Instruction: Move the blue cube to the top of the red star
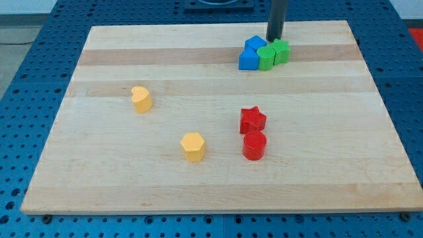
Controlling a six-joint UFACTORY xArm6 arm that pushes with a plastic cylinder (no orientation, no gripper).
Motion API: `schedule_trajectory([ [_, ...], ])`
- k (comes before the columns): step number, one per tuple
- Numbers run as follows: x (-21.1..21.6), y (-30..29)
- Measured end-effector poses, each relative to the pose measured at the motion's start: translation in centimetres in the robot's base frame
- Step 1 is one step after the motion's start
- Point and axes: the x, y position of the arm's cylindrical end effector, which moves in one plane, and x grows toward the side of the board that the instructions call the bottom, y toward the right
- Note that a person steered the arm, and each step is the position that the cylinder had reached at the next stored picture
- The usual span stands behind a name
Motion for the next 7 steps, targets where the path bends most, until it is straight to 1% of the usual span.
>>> schedule_trajectory([
  [3,5.5,-5.5],
  [5,5.8,-9.2],
  [7,6.1,-14.3],
])
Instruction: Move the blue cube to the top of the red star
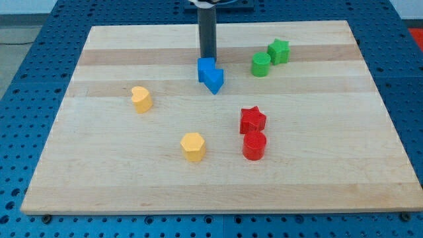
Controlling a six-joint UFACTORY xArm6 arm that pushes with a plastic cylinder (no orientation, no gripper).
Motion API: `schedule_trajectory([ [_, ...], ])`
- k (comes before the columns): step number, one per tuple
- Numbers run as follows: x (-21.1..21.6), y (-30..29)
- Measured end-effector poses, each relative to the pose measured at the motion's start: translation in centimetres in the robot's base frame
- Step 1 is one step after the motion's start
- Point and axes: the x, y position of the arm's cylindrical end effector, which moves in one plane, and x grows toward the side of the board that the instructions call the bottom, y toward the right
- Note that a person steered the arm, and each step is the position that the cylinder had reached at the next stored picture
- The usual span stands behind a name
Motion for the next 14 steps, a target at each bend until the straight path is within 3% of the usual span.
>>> schedule_trajectory([
  [4,6.0,-4.4],
  [7,9.9,-0.8],
  [11,10.6,3.9],
  [14,13.9,1.1],
])
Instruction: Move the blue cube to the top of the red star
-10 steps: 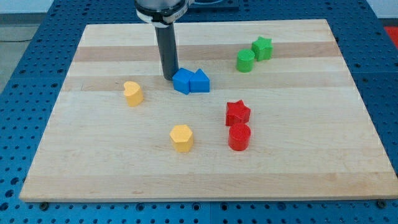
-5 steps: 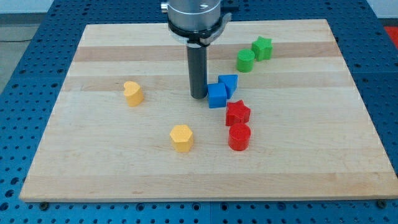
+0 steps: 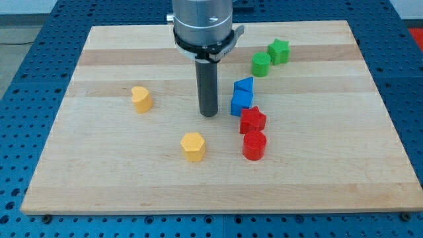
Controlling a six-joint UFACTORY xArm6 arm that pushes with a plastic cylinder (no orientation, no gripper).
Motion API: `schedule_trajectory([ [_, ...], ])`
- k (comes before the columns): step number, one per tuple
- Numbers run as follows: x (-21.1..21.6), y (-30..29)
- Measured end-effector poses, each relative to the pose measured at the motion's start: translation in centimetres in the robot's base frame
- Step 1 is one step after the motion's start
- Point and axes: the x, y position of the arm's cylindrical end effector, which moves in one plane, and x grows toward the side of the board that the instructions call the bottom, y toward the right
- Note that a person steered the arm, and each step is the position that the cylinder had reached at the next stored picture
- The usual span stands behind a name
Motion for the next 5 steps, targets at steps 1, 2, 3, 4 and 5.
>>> schedule_trajectory([
  [1,0.1,1.5],
  [2,-0.2,2.9],
  [3,-0.6,3.8],
  [4,-0.7,3.6],
  [5,-1.7,2.1],
])
